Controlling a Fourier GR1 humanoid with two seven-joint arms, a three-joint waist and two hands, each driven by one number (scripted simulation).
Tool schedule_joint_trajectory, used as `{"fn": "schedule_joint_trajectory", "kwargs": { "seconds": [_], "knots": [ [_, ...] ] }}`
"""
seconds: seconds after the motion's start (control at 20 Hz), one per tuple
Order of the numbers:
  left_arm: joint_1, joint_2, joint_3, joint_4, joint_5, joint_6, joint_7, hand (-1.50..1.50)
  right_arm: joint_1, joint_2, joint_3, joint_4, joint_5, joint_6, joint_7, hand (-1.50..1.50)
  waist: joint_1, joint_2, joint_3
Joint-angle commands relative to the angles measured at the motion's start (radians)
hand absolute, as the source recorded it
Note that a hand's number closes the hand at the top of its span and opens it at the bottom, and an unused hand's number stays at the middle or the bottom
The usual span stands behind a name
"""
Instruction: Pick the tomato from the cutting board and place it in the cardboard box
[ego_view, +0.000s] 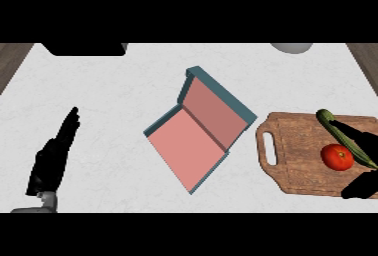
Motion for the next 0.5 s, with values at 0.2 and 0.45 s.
{"fn": "schedule_joint_trajectory", "kwargs": {
  "seconds": [0.2, 0.45],
  "knots": [
    [-0.005, -0.044, 0.002, -0.055, -0.051, -0.010, 0.047, 0.00, -0.058, 0.033, -0.033, 0.138, 0.101, 0.016, -0.091, -1.50, 0.002, 0.000, 0.000],
    [-0.001, -0.046, 0.032, -0.038, -0.051, -0.043, 0.023, 0.00, 0.060, 0.059, -0.042, 0.043, 0.146, -0.009, -0.122, -1.50, -0.003, 0.000, 0.000]
  ]
}}
